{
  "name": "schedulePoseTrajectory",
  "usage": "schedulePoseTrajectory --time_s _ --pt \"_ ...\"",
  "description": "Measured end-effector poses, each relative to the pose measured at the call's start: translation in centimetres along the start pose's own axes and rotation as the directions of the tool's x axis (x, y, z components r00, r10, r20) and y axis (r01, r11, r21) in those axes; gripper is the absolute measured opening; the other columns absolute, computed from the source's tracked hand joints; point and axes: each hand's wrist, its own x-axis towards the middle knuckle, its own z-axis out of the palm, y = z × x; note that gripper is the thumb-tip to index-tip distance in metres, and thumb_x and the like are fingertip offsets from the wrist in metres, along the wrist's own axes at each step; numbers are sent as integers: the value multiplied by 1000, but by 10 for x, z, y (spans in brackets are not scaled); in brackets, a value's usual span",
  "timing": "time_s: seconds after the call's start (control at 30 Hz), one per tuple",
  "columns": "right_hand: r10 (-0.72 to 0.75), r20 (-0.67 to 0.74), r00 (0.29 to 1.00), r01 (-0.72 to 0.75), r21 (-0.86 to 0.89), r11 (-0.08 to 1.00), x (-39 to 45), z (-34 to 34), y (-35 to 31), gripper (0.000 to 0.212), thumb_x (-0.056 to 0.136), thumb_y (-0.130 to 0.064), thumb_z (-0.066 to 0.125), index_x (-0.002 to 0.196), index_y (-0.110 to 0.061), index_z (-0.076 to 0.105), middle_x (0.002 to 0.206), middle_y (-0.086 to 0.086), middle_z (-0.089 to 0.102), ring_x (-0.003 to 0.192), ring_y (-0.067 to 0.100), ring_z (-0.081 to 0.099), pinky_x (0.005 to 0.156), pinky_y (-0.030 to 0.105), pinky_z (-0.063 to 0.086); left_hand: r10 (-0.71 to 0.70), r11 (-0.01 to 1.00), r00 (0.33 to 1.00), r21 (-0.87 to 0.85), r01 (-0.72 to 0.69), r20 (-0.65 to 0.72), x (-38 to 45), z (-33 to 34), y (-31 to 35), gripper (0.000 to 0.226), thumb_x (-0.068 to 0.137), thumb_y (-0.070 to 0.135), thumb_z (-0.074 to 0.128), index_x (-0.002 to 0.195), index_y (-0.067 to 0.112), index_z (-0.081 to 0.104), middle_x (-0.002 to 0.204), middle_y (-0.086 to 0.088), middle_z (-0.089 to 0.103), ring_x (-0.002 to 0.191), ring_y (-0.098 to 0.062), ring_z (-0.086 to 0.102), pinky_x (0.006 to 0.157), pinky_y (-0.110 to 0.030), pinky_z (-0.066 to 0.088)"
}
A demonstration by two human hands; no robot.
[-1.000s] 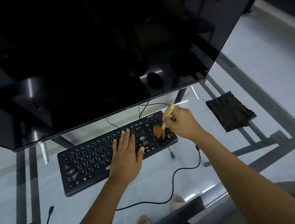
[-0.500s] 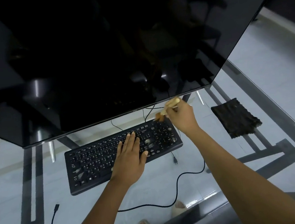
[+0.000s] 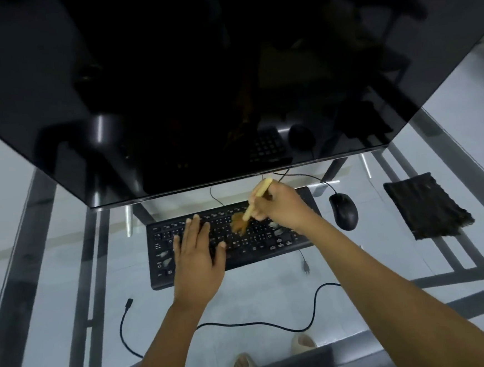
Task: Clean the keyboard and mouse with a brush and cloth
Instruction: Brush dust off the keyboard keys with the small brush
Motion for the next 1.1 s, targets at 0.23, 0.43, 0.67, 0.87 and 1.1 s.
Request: schedulePoseTrajectory --time_s 0.23,0.43,0.67,0.87,1.1 --pt "-50 56 997 57 -131 990 2 17 -14 12 96 -21 53 99 -10 57 85 8 70 71 15 69 71 34 59 -410 884 896 -316 344 -171 -35 -18 -45 50 95 25 50 142 11 37 155 -2 24 142 -25 19 112 -57 25" --pt "-124 66 990 128 -59 990 -2 49 -35 12 97 -20 52 101 -10 56 85 5 69 75 10 70 72 28 58 -418 866 904 -342 365 -92 -48 -15 -59 61 95 40 46 148 20 24 153 1 29 141 -25 21 109 -55 32" --pt "-193 195 962 215 -98 972 -2 77 -48 9 96 -19 51 99 -13 57 93 8 68 75 18 67 69 33 58 -347 890 933 -348 295 -97 -55 -22 -55 85 83 52 62 148 23 16 144 -3 38 133 -19 33 100 -49 44" --pt "-205 112 972 220 -143 965 -10 86 -55 14 95 -25 53 99 -13 59 85 7 68 68 19 66 61 30 57 -353 884 927 -367 288 -124 -58 -25 -55 85 83 49 65 148 24 16 141 0 39 132 -18 35 101 -46 45" --pt "-200 43 979 204 -160 966 -12 85 -64 15 94 -24 55 97 -10 60 84 7 66 68 21 65 62 39 57 -458 811 880 -466 355 -127 -62 -23 -61 65 92 38 53 147 32 20 142 4 41 135 -20 37 98 -50 47"
